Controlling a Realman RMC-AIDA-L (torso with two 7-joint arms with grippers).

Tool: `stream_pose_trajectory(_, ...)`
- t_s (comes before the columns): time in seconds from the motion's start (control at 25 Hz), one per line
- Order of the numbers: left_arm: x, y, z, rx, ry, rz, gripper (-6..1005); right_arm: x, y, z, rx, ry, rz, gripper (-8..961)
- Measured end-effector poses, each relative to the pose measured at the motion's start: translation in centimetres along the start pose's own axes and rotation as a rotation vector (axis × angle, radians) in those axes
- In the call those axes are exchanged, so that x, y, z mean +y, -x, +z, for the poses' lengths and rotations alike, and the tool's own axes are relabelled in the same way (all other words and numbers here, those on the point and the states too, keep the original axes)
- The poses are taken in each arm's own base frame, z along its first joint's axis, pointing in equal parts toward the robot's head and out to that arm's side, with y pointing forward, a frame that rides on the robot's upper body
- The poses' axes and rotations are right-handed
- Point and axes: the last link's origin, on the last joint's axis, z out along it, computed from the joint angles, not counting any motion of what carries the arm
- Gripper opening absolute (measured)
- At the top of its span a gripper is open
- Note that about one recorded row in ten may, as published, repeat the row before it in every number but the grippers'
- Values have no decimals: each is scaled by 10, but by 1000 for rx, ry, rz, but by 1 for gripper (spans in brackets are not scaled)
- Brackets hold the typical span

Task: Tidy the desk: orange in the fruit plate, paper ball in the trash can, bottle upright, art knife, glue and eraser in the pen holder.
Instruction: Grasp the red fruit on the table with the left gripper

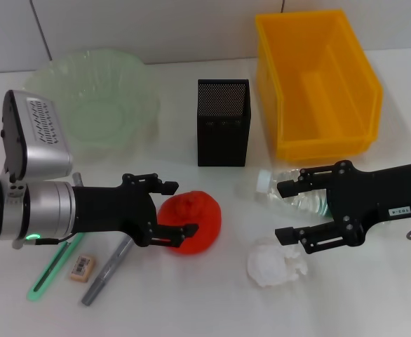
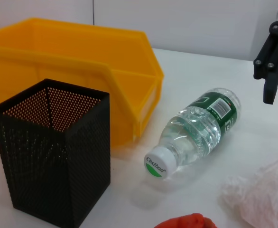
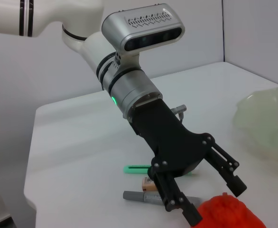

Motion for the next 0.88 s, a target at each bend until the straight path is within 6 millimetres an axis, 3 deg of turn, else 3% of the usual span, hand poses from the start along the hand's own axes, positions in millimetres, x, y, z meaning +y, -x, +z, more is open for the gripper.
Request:
stream_pose_trajectory(0.76, -9, 2, 4, -24, -61, -44, 714, -1, 0, 0, 1, -8, 2, 768)
stream_pose_trajectory(0.88, -10, 2, 4, -28, -64, -45, 632, -2, 0, 0, 1, -9, 2, 768)
